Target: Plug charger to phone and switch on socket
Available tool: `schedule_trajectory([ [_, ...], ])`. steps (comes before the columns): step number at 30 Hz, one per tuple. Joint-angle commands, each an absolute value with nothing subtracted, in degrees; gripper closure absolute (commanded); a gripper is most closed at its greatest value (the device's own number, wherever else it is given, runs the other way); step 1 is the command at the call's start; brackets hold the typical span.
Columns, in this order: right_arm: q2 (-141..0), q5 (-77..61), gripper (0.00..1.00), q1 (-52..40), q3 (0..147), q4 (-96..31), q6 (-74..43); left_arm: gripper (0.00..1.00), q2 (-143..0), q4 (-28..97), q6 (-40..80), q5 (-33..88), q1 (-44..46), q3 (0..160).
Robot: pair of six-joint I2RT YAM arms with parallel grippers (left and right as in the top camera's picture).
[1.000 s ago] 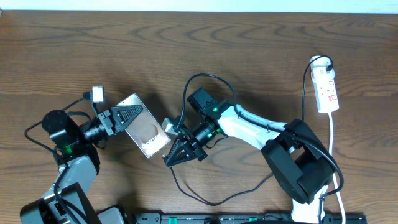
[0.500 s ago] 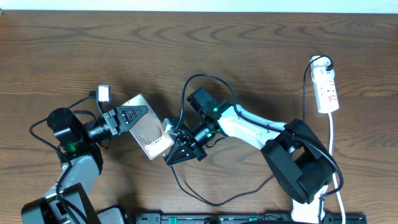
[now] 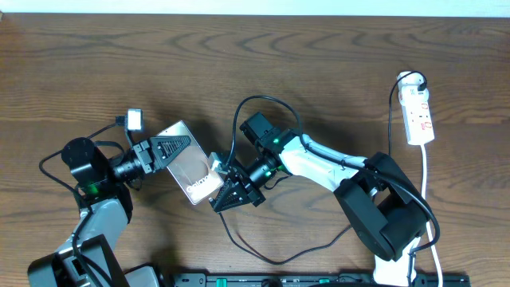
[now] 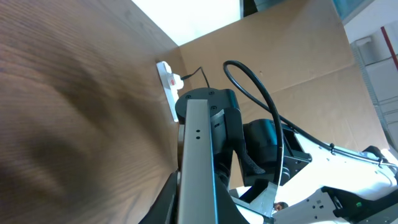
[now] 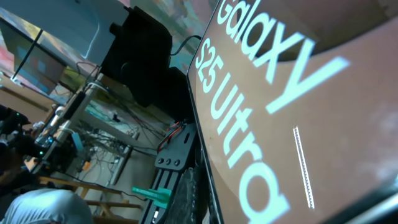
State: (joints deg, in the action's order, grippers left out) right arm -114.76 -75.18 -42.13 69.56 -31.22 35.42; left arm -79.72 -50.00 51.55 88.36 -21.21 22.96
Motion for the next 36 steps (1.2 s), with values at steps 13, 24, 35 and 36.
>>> schedule_trajectory([
  [13,-115.52,-78.39,0.99,-40.32,69.63,-29.67,36.75,0.93,-79.35,-50.5,48.45,90.04,-20.53,23.46],
  [24,-115.52,-78.39,0.99,-40.75,69.63,-29.54,36.75,0.93,-79.35,-50.48,48.51,90.02,-20.53,23.46],
  [35,-115.52,-78.37,0.99,-41.71,69.63,-29.5,36.75,0.93,-79.35,-50.5,48.66,89.97,-20.53,23.46],
  [36,-115.52,-78.37,0.99,-41.71,69.63,-29.5,36.75,0.93,-79.35,-50.48,48.66,89.97,-20.53,23.46],
])
